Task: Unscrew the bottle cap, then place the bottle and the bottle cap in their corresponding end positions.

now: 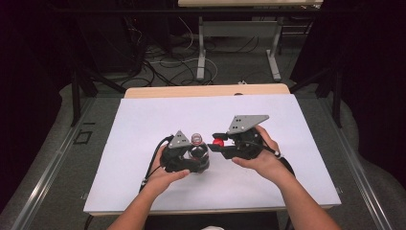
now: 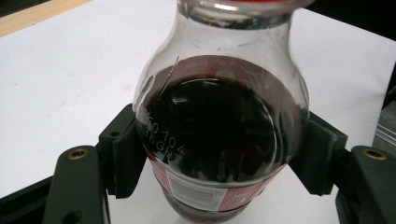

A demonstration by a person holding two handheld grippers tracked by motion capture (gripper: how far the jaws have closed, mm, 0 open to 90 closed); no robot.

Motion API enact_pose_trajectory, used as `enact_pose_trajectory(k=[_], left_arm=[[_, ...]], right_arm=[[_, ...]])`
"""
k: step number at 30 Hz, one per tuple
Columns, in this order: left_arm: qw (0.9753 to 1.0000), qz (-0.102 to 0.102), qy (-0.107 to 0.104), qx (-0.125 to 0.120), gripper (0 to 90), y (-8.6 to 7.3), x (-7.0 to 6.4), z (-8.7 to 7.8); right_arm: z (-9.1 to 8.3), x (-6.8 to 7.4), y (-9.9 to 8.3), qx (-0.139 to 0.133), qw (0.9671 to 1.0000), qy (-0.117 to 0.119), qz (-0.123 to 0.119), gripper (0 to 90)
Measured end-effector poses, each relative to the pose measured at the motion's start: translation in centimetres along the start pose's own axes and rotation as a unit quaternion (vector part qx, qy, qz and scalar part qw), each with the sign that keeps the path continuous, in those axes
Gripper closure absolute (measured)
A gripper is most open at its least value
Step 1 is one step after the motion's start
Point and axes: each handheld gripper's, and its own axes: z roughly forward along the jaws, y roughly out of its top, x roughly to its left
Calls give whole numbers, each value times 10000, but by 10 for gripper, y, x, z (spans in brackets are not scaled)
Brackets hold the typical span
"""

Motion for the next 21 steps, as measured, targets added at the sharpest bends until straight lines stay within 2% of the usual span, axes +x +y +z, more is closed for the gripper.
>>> enact_pose_trajectory(k=[4,5,7,9,10,12,21], left_arm=[[10000,-16,54,-28,302,2,3,-1],[10000,4,19,34,302,3,4,-2],[9999,-50,83,-36,302,4,4,0],[9999,-15,130,-17,302,6,6,0],[9999,-97,112,-37,302,7,5,1],[9999,-61,150,-24,302,10,7,2],[9994,-149,274,-166,301,32,12,10]], right_arm=[[-3,0,-9,24,10000,-52,60,610],[-4,0,-12,-1,9999,-71,83,610],[-5,1,-16,-6,9998,-146,120,610],[-5,2,-21,-33,9997,-170,156,611],[-6,2,-23,-32,9997,-178,145,610],[-6,2,-28,-63,9995,-226,207,610],[-5,-4,-47,12,9983,-414,408,610]])
